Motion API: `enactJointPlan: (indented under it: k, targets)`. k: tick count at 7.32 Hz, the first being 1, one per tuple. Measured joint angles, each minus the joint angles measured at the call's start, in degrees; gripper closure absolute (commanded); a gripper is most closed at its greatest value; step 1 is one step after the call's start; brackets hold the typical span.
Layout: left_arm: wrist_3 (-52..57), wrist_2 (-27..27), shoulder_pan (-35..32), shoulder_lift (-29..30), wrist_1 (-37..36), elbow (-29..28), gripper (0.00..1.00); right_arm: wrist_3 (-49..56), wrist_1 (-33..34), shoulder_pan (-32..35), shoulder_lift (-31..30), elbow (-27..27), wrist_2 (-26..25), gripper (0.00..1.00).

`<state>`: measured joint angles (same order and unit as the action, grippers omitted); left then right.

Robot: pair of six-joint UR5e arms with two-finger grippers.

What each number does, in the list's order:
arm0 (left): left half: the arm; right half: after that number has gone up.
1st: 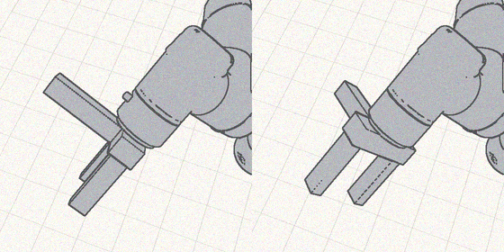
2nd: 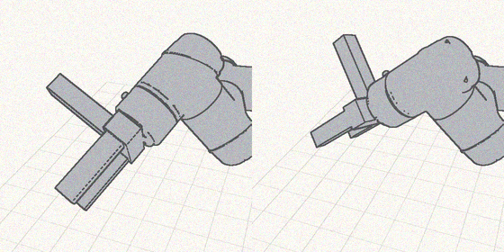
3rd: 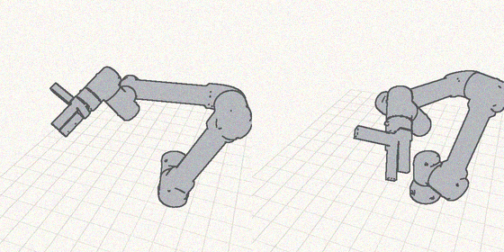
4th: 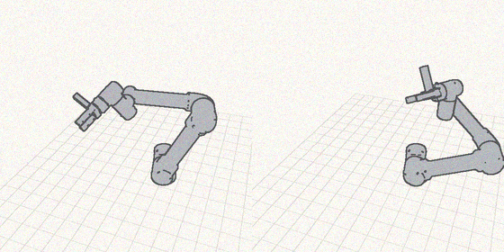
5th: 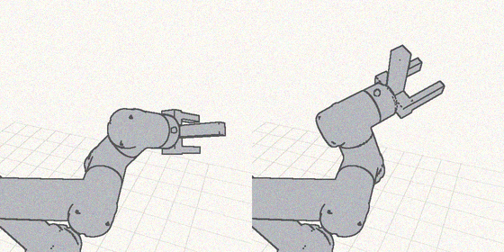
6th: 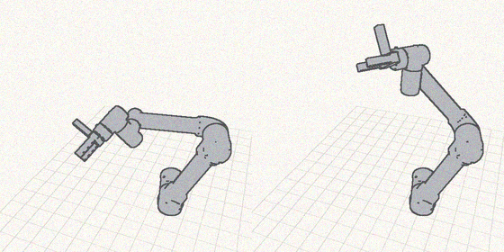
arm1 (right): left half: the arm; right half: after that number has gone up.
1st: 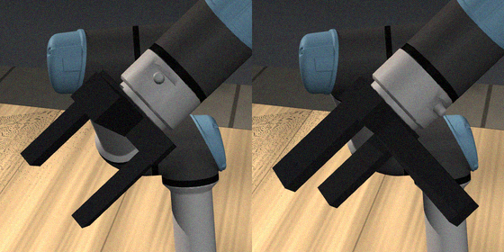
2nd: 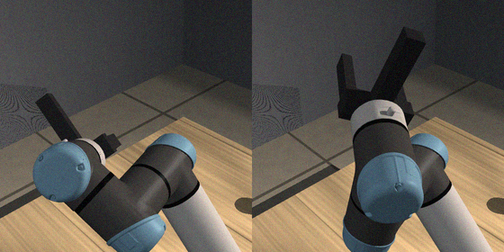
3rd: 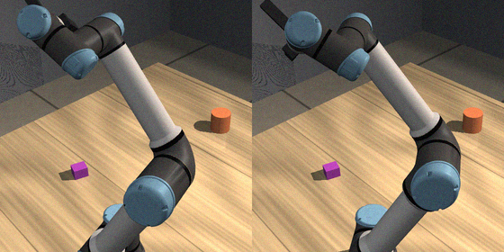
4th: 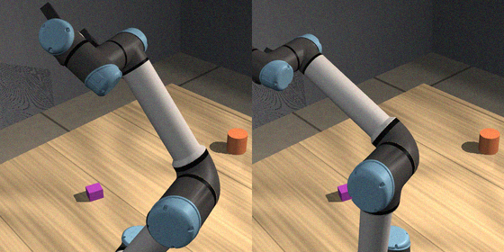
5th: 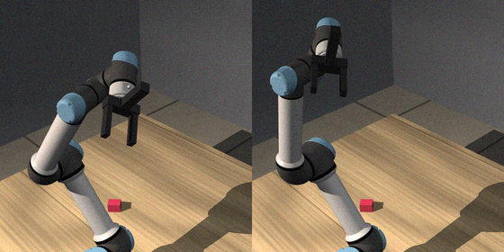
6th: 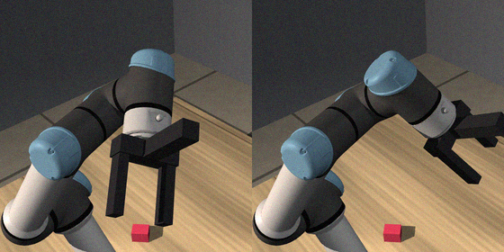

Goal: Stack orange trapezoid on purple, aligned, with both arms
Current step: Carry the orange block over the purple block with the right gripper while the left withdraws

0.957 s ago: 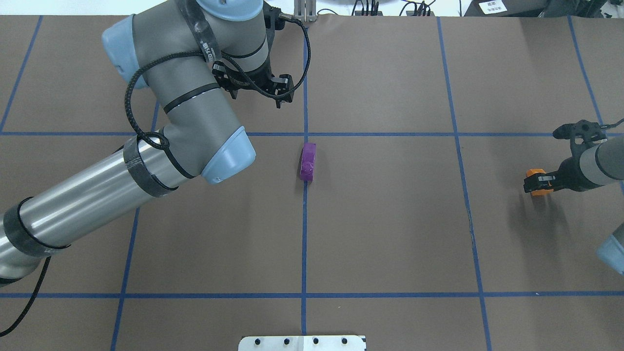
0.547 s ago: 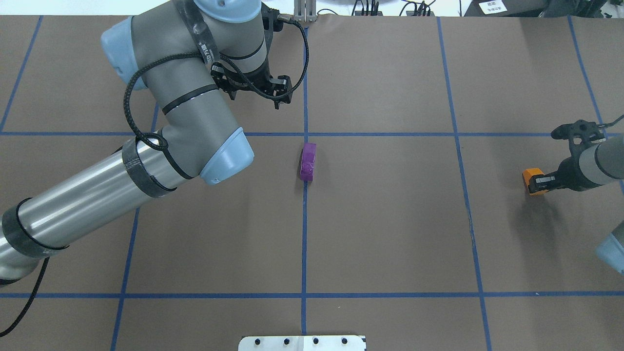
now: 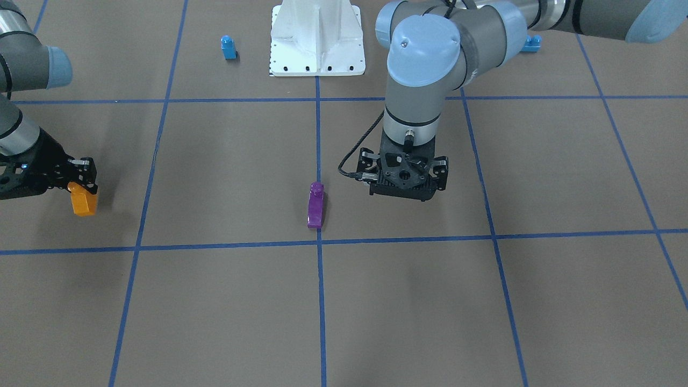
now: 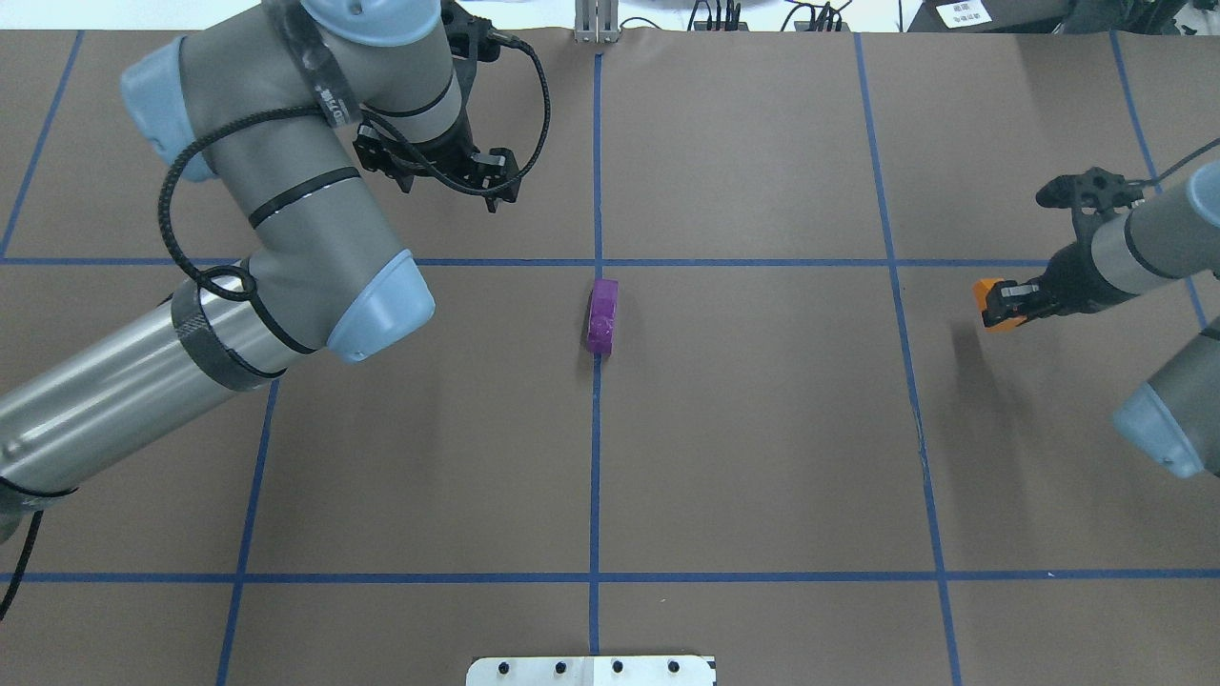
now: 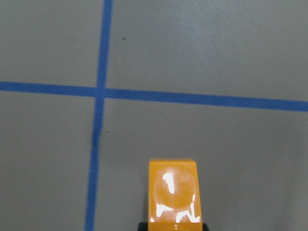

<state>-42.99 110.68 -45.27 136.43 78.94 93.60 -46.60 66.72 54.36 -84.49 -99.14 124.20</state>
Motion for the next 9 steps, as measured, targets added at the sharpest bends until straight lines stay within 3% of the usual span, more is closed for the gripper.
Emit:
enactJointPlan:
  k: [4, 6, 9]
  targets:
    - [13.64, 3.42, -7.99, -13.32, -1.75, 7.24, 0.00, -7.38, 23.61, -2.74, 23.43, -0.66, 0.47, 1.00]
    - [20.04, 4.86, -11.60, -19.59, -1.68, 9.07, 0.00, -15.92, 27.49, -8.63, 32.59, 1.98, -2.45, 1.00]
    - [25.61, 6.38, -15.23, -26.45, -1.60, 11.31, 0.00, -25.94, 28.06, -17.64, 41.00, 8.07, -11.07, 1.00]
